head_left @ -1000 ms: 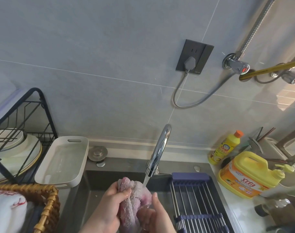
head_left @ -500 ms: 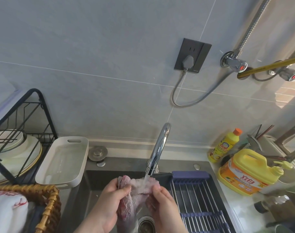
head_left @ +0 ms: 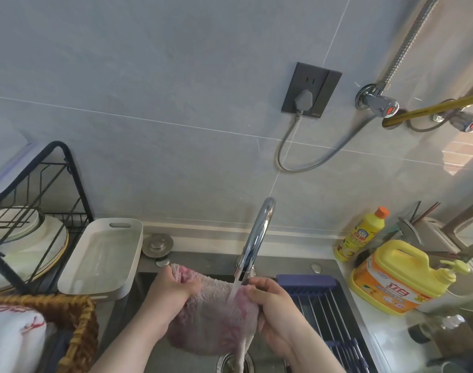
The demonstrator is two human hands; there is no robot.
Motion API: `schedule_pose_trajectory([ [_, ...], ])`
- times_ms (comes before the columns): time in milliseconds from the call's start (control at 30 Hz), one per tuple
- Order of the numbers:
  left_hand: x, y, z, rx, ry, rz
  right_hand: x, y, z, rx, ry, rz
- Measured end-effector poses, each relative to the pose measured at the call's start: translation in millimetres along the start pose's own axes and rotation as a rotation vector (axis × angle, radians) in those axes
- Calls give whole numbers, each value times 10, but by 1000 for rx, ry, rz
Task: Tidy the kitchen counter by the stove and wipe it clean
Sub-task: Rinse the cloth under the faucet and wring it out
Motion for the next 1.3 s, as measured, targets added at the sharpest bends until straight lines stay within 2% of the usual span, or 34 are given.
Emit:
schedule_pose_trajectory([
  [67,27,53,-14,-121,25,-77,15,85,97,87,59,-135],
  [100,44,68,-22,-170,51,-102,57,118,126,246,66,-175],
  [167,94,45,-25,-180,101,-103,90,112,131,717,-3,-212],
  [233,148,17,-35,-118,125,-86,129,128,80,1016,-103,-227],
  [367,272,82,43,-37,214,-88,100,97,120,1250,-146,-214],
  [433,287,142,63,-27,219,-102,84,208,139,1279,-218,-294],
  [500,240,174,82,0,201,-109,147,355,139,1035,-240,-376],
  [533,195,172,107,2,205,-97,188,380,163,849,-169,-382],
  [667,17,138,229,-117,247,-35,96,230,324,21,36,-252],
  [800,-112,295,175,-272,257,-64,183,430,241,-292,99,-356],
  [900,-135,295,-76,-225,157,3,241,517,150,-495,124,-409],
  [967,-17,226,-262,-134,68,105,185,479,96,-575,78,-376],
  [1033,104,298,-553,23,-65,69,100,358,85,-608,47,-247],
  [1100,226,543,-899,262,-279,-111,57,265,83,-666,20,-140],
  [1200,448,1042,-1313,739,-739,-434,24,197,68,-762,-5,-31],
  [1233,494,1143,-1310,881,-806,-515,5,157,90,-785,-8,-7],
  [1300,489,1212,-1178,1045,-832,-581,21,137,79,-820,-22,14],
])
Point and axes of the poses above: each hand's wrist, its own x-axis away from the middle knuckle, its own y-axis out of the palm, z = x × y, the point moved 10 cm from there along -x, towards the middle knuckle, and after that the axes turned 7 degrees about -y, right-handed, at the moved point
